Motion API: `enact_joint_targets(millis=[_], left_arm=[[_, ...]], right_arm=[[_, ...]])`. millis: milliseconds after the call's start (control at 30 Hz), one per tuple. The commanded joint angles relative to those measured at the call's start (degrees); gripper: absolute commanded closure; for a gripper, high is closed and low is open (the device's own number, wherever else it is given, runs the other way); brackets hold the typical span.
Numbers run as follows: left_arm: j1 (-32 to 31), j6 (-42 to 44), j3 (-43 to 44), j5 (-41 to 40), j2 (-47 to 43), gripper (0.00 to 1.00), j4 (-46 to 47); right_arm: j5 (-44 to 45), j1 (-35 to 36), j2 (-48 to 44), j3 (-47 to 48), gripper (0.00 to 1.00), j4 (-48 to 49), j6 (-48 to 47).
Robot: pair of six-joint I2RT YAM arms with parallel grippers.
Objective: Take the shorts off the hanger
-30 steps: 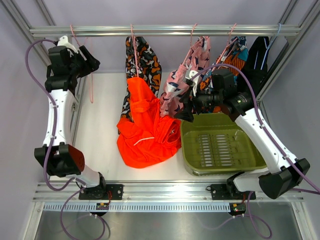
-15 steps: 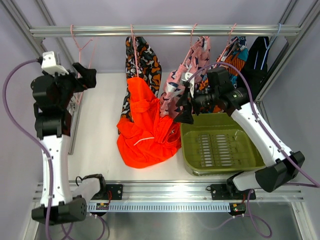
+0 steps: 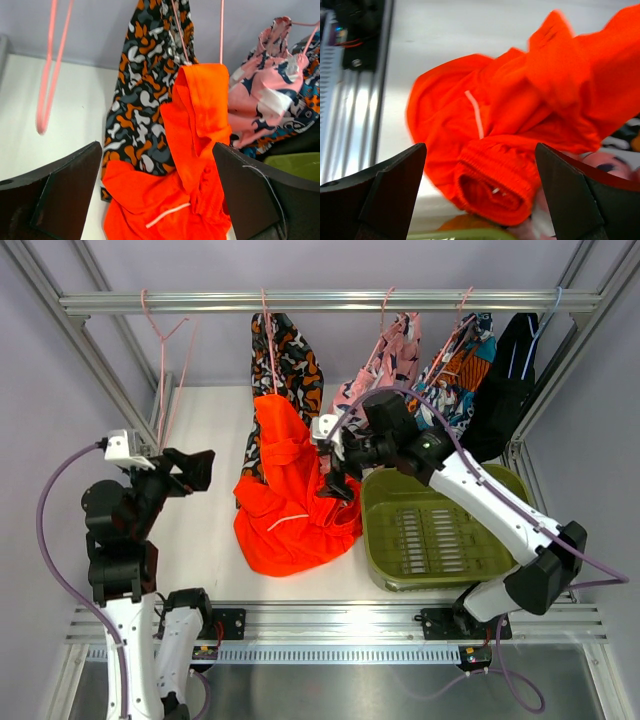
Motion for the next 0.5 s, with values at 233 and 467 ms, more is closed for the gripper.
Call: enact_joint_targets(millis=[233,467], left_arm=[[0.12,-6.51,-7.85,3.57,-10.38,0.01,-4.5],[0.03,-8.09,-12.24,2.61,-13.37,0.01,-4.77]], right_arm=[[7.64,2.11,14.08,11.73,0.03,-1.57,-11.6],[7.5,5.62,11.01,-2.9,0.08,-12.85,-26.24]])
